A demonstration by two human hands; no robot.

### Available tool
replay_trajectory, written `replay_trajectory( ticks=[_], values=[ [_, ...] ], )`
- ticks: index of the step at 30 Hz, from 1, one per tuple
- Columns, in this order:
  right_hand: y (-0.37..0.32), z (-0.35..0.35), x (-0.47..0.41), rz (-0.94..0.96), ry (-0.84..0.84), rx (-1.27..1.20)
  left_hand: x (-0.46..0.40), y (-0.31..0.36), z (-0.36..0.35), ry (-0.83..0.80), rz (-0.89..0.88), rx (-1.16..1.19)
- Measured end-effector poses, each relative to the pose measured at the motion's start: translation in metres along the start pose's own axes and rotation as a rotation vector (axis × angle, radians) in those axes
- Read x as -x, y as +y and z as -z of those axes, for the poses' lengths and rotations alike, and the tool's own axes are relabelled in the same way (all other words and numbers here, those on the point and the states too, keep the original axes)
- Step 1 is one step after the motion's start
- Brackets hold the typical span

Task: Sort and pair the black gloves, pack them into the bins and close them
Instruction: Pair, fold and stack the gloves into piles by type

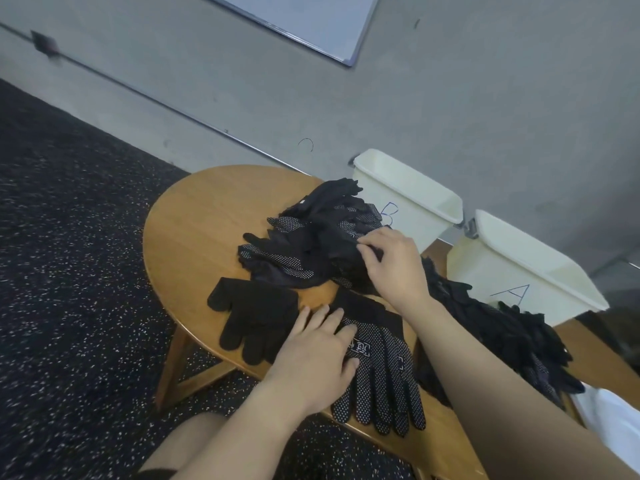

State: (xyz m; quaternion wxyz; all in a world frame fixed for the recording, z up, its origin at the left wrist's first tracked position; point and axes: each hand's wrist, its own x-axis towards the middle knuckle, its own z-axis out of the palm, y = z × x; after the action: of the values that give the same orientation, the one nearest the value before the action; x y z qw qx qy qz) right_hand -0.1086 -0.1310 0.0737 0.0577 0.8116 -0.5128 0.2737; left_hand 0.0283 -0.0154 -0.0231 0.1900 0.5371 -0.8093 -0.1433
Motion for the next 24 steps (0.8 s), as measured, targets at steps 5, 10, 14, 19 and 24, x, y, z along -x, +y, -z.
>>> replay_trajectory(
  ticks=[5,10,14,19,24],
  values=[
    [-0.009,0.036,-0.017,-0.123,0.141,-0.269,0.002,0.000,-0.001,0.019,0.010,0.007],
    [-0.019,0.085,-0.029,-0.256,0.190,-0.595,0.003,0.001,0.000,0.086,0.030,0.036],
    [-0.014,0.114,-0.009,-0.317,0.175,-0.728,0.005,0.009,0.010,0.234,0.020,0.174],
    [0.009,0.125,0.033,-0.360,0.136,-0.780,0.009,0.021,0.020,0.429,0.086,0.458],
    [0.030,0.128,0.075,-0.441,0.098,-0.833,0.006,0.030,0.018,0.403,0.070,0.465]
  ],
)
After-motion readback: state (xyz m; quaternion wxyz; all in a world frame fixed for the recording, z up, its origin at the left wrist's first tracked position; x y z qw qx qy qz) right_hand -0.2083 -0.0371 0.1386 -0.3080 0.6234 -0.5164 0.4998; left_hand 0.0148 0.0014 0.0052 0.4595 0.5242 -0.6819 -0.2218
